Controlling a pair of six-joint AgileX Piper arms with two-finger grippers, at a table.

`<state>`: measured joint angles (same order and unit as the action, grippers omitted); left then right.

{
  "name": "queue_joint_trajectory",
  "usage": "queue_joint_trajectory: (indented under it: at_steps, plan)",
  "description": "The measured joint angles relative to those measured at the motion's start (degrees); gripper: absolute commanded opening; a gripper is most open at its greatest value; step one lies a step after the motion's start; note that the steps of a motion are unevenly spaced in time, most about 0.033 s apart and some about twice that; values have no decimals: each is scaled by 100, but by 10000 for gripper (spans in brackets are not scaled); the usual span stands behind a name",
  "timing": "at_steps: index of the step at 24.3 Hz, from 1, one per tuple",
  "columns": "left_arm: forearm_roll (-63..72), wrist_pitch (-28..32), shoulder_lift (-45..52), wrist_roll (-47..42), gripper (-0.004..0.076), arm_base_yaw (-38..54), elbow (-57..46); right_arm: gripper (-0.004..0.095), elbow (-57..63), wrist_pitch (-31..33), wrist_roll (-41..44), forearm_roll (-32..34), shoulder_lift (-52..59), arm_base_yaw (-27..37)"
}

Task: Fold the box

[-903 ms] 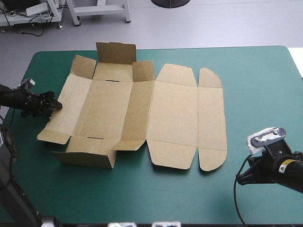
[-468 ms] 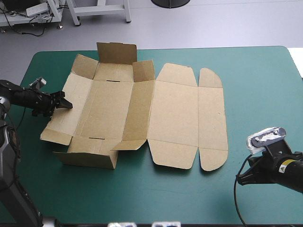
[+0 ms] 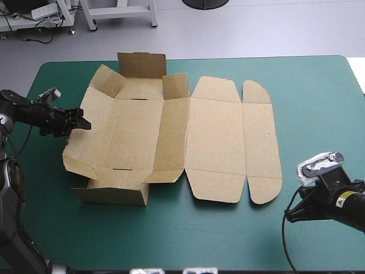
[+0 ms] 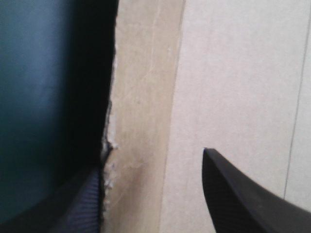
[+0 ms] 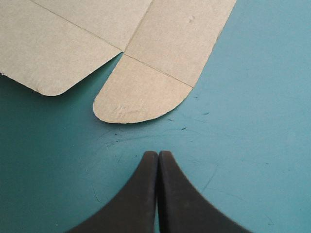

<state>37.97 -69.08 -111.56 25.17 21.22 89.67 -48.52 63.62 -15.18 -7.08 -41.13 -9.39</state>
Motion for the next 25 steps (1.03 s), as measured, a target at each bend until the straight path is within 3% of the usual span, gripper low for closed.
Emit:
queue_joint_trajectory:
  at_steps: [8, 11, 13, 21, 23, 25]
  plan:
    - [31, -19, 40, 29, 335, -542, -113, -25, 0, -25, -24, 0, 0, 0]
    - [-197, -13, 40, 29, 195, -628, -113, -25, 0, -25, -24, 0, 0, 0]
    - [-297, -13, 25, 17, 160, -631, -113, -25, 0, -25, -36, 0, 0, 0]
    - [-355, -13, -169, -8, 139, -631, -113, -25, 0, 89, -41, -16, 0, 0]
    - [-360, -13, -176, 5, 15, -631, -113, -25, 0, 89, -41, -21, 0, 0]
    - [-312, -8, -176, 247, -2, -631, -113, -25, 0, 93, -41, -55, 0, 0]
